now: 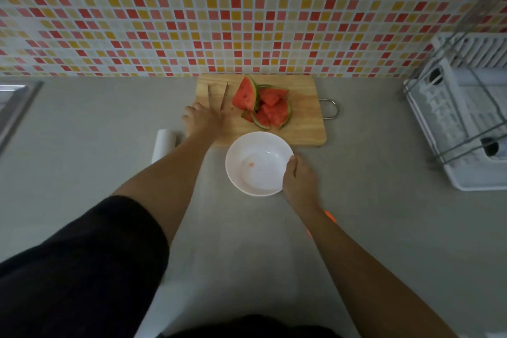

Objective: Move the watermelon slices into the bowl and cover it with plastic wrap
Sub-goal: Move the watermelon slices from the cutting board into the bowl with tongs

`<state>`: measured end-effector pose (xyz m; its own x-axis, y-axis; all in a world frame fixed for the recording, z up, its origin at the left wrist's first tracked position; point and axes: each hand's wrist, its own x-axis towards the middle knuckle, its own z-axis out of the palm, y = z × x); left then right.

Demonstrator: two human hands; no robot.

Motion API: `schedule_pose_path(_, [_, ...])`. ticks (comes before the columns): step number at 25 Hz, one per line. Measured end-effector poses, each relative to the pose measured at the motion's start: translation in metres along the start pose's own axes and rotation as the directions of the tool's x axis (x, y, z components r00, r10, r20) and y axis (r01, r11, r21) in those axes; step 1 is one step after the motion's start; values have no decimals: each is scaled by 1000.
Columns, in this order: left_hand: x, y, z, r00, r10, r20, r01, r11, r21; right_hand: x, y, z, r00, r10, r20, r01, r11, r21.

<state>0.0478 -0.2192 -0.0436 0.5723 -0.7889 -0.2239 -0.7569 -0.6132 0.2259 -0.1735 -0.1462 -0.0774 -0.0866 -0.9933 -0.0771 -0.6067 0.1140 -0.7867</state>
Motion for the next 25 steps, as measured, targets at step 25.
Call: schedule_pose_path(25, [46,-36,-59,953,269,138,-207,914,-349,-1,0,-4,999,-3,45,3,1000,0])
